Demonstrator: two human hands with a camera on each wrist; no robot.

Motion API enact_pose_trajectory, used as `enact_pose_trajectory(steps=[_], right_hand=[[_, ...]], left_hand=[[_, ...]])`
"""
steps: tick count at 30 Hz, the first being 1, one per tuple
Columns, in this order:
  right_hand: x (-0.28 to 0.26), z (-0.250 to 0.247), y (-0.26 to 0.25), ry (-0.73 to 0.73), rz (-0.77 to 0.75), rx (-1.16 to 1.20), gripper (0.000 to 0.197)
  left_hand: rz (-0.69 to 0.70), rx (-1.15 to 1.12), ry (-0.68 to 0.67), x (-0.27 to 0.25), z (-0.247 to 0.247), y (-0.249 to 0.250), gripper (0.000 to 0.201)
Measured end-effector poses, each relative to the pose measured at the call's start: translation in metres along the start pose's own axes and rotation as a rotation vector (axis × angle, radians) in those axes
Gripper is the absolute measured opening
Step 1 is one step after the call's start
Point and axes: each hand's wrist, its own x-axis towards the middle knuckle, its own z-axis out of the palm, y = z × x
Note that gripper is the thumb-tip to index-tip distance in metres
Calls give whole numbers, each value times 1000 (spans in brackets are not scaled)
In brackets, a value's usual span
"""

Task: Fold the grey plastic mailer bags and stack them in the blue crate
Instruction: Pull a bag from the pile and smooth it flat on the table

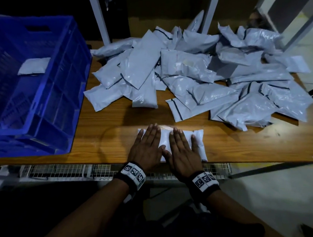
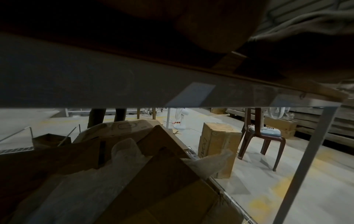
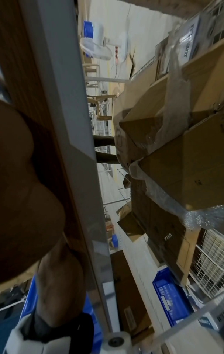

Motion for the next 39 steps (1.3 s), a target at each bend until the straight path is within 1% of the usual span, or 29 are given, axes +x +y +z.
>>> enact_pose_trajectory(steps=[2, 5, 7, 12, 15, 21, 25, 29, 31, 34, 36, 38, 39], right_hand=[[0, -1, 2, 21, -5, 15, 75], [-1, -1, 7, 37, 2, 10, 79], [-3, 0, 11, 50, 12, 17, 84], [-5, 2, 16, 18, 59, 26, 91], [-6, 1, 15, 23, 77, 18, 90], [-7, -2, 19, -17, 83, 16, 90], [-6, -3, 19, -39, 78, 1, 90], [-5, -4, 18, -60, 89, 6, 90], [-3, -5, 18, -90, 105, 16, 90], [1, -13, 19, -218, 100, 35, 92], [5, -32, 25, -275, 116, 157, 88], [12, -52, 39, -224, 124, 205, 79], [16, -61, 47, -206, 122, 163, 74]], left_hand=[[1, 7, 1, 1, 1, 0, 70], [3, 8, 8, 2, 3, 0, 80], [3, 11, 9, 2, 4, -1, 82], [6, -9, 12, 2, 4, -2, 81], [2, -11, 18, 1, 6, -2, 79], [1, -12, 29, 2, 7, 0, 76], [1, -17, 45, 3, 9, 0, 70], [-40, -36, 72, -2, 6, 2, 72], [-59, -61, 90, -4, 3, 4, 72], [-71, -46, -3, -2, -1, 2, 72], [-51, -108, -60, 3, -11, -7, 72], [-42, -198, -33, 9, -28, -24, 76], [-41, -232, 7, 10, -39, -32, 74]])
